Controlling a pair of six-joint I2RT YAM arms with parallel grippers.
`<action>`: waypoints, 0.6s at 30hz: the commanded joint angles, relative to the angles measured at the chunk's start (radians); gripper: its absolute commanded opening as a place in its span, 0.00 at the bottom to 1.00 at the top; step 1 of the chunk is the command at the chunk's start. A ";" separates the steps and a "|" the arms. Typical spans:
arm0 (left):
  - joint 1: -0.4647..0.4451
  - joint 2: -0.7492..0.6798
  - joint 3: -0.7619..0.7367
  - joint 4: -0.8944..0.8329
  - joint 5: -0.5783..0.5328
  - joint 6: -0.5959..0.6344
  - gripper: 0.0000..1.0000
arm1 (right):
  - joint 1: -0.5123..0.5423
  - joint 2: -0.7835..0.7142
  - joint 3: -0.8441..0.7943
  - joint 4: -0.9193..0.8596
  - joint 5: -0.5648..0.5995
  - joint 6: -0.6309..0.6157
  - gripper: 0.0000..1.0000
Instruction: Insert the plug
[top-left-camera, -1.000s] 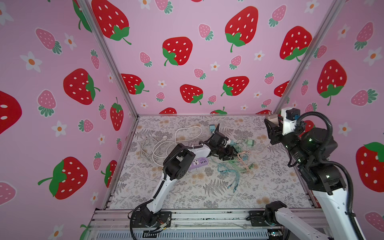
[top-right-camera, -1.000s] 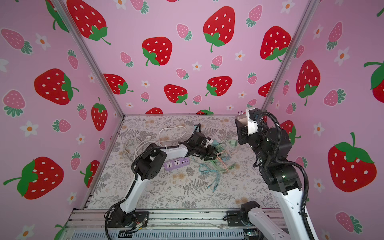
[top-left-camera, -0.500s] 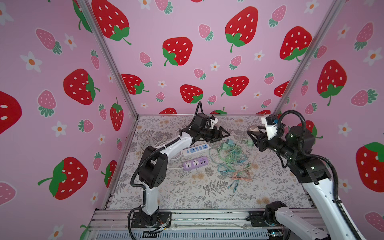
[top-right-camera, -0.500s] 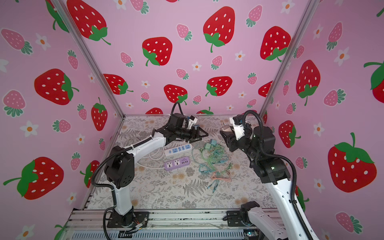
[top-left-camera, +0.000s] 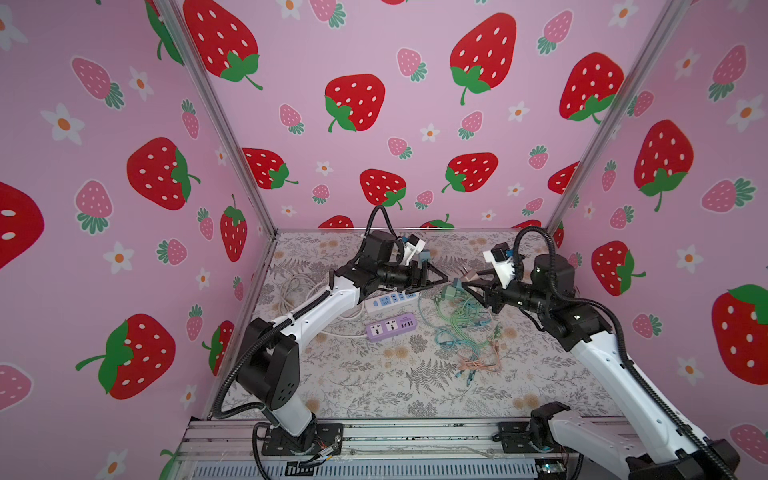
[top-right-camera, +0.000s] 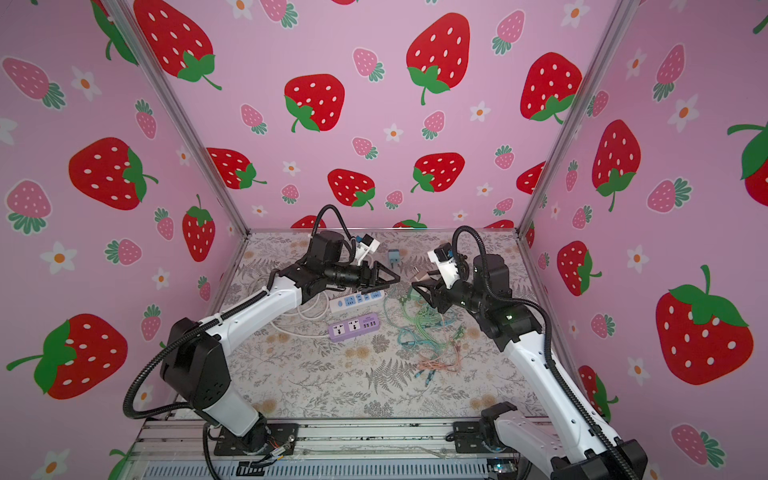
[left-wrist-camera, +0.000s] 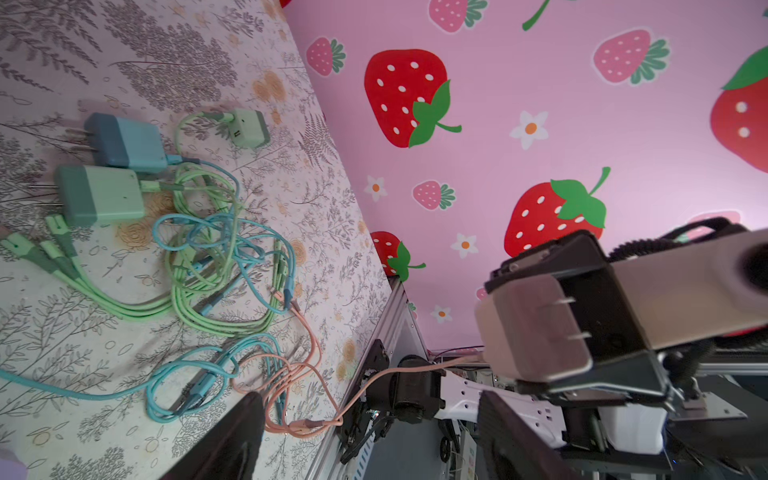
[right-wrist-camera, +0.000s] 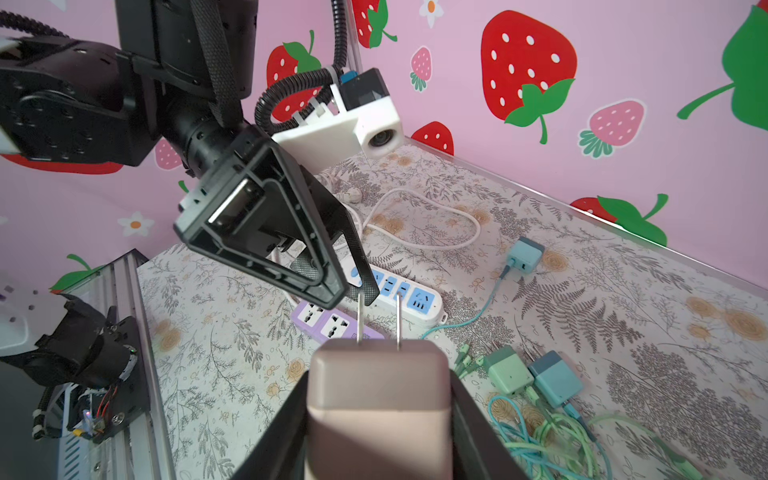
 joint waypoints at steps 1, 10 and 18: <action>0.005 -0.042 -0.019 0.013 0.086 0.010 0.82 | 0.021 0.011 -0.010 0.063 -0.023 -0.054 0.33; 0.011 -0.069 -0.033 0.027 0.179 -0.008 0.82 | 0.067 0.086 -0.004 0.043 -0.011 -0.128 0.34; 0.007 -0.038 -0.007 -0.020 0.194 0.007 0.74 | 0.136 0.136 0.022 0.037 0.000 -0.166 0.34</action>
